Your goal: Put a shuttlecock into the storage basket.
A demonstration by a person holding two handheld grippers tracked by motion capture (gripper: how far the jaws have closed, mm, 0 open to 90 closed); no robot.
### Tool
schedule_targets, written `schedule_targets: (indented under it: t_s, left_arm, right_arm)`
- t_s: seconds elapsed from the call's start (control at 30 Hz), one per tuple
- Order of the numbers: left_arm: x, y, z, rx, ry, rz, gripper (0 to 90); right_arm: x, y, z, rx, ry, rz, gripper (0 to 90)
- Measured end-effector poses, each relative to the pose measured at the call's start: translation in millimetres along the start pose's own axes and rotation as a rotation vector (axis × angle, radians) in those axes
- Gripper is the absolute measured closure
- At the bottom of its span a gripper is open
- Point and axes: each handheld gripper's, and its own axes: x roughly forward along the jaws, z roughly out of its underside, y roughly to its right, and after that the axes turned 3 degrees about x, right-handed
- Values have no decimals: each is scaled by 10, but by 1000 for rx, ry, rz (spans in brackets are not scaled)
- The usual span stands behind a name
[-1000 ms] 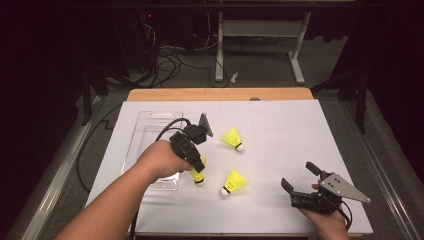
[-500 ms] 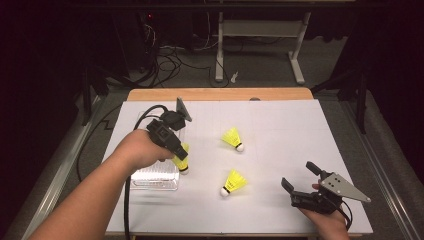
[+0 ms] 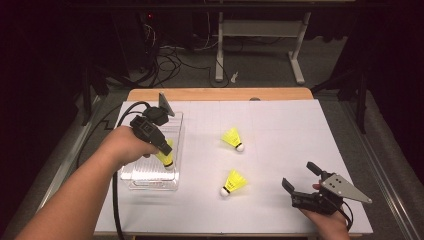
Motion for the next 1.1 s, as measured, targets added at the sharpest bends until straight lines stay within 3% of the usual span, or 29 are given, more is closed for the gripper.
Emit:
schedule_targets:
  t_s: [0.23, 0.73, 1.1]
  left_arm:
    - [-7, -65, 3, -17, -12, -23, 891]
    - [8, -301, 128, -93, -29, -61, 891]
    - [-16, -291, -22, -95, -26, -61, 891]
  right_arm:
    - [-2, 16, -2, 4, 3, 4, 19]
    - [-7, 10, -6, 4, 2, 2, 19]
    - [-14, 16, -6, 6, 3, 2, 20]
